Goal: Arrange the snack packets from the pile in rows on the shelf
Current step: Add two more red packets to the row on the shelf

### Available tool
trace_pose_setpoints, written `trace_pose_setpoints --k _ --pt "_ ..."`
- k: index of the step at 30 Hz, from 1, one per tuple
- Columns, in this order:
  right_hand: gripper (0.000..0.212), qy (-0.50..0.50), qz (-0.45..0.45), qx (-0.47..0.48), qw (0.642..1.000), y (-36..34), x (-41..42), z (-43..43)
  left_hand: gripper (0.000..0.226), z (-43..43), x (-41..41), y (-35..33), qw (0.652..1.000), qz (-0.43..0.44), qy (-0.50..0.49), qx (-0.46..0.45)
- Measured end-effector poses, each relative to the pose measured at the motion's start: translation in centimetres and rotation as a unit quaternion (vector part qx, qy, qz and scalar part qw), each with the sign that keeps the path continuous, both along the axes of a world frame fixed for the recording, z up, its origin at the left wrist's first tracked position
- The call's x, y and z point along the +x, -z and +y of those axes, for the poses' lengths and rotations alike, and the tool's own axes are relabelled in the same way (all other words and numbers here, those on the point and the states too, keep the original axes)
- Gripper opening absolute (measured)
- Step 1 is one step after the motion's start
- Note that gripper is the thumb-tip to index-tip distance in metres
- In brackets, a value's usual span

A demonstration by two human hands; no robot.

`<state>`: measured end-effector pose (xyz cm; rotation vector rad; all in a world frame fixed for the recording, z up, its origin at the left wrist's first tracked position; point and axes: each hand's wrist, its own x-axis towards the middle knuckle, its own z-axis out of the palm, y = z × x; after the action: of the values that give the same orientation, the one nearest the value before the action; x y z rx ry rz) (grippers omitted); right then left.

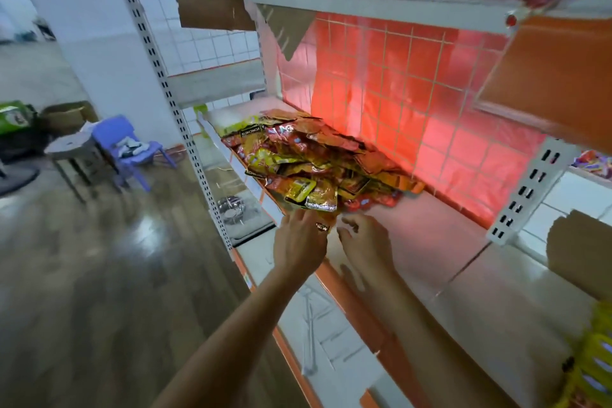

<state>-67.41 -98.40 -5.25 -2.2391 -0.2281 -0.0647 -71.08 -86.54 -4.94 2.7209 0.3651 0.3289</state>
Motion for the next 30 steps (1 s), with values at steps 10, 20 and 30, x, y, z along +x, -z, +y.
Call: trace_pose_setpoints --k 10,20,30 --pt "0.023 0.065 -0.083 0.008 0.994 -1.2 9.4 5.5 0.040 6.2 9.1 -0.9 0.997 -0.075 0.013 0.003" --pt "0.051 0.129 -0.101 -0.168 0.972 -3.3 17.3 10.0 0.034 12.2 19.8 -3.3 0.984 -0.168 0.064 0.008" --pt "0.053 0.144 -0.065 -0.203 0.966 -2.3 18.3 10.9 0.044 13.4 27.0 -3.9 0.996 -0.016 0.067 0.063"
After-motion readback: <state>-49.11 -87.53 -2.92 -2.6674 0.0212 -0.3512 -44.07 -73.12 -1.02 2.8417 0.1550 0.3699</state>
